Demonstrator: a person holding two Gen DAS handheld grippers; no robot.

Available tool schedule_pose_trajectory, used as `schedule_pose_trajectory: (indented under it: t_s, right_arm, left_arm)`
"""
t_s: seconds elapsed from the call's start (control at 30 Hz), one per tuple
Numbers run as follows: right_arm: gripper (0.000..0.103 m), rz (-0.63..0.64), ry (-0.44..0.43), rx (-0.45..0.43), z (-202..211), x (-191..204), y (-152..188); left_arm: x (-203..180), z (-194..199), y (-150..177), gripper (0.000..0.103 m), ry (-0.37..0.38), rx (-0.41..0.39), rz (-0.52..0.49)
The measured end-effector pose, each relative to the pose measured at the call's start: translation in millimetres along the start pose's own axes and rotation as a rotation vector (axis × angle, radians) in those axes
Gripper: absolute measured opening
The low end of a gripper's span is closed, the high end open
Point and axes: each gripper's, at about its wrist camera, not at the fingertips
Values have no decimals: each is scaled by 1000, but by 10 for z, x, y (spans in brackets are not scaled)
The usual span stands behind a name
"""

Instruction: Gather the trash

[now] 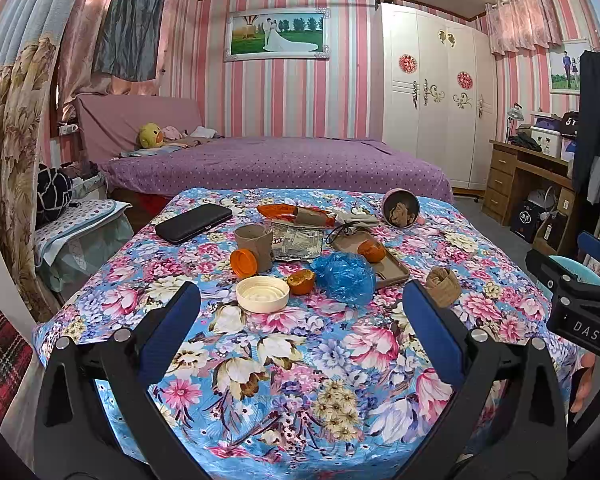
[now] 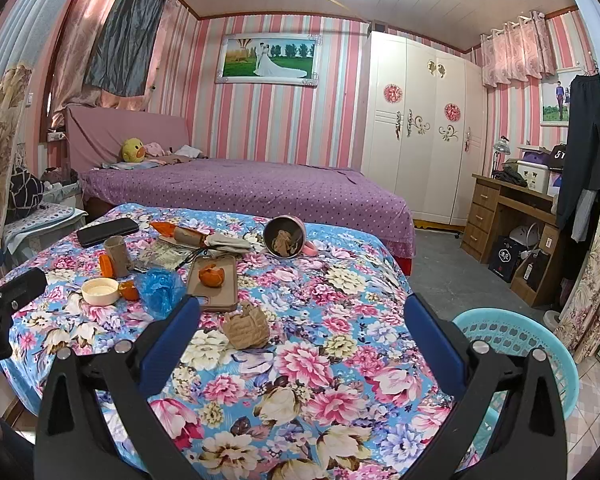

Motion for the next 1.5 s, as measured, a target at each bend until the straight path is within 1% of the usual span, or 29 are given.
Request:
schedule_pose_trajectory:
  t_s: [0.73, 0.9, 1.03, 1.13, 1.4, 1.5]
  right_arm:
    - [99, -1, 1, 3, 1, -5, 10]
    - [99, -19, -14, 16, -19, -46, 17]
    - [99, -43, -12, 29, -64, -120, -9]
    - [99, -48, 1, 20, -57, -178, -69]
    - [99, -37, 2, -7, -97, -238, -355]
    - [99, -29, 20, -14, -185, -297, -465]
  left_arm:
    - [5, -1, -4, 98, 1, 2, 5]
    - [-25, 2, -45, 98, -9, 4, 2]
    - [-43, -41, -131, 98, -9, 9, -1]
    - [-44, -54, -212, 98, -4, 5, -9]
    - [-50, -132, -545, 98, 4, -33, -51]
    - [-31, -241, -646, 98, 21, -17, -47]
Point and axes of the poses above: each gripper's, at about its wrist camera, not at the fingertips, and z roughly against the way its jaws point, x to its left, y to its underside, and after that the axes turned 6 degrees about -x, right-handed
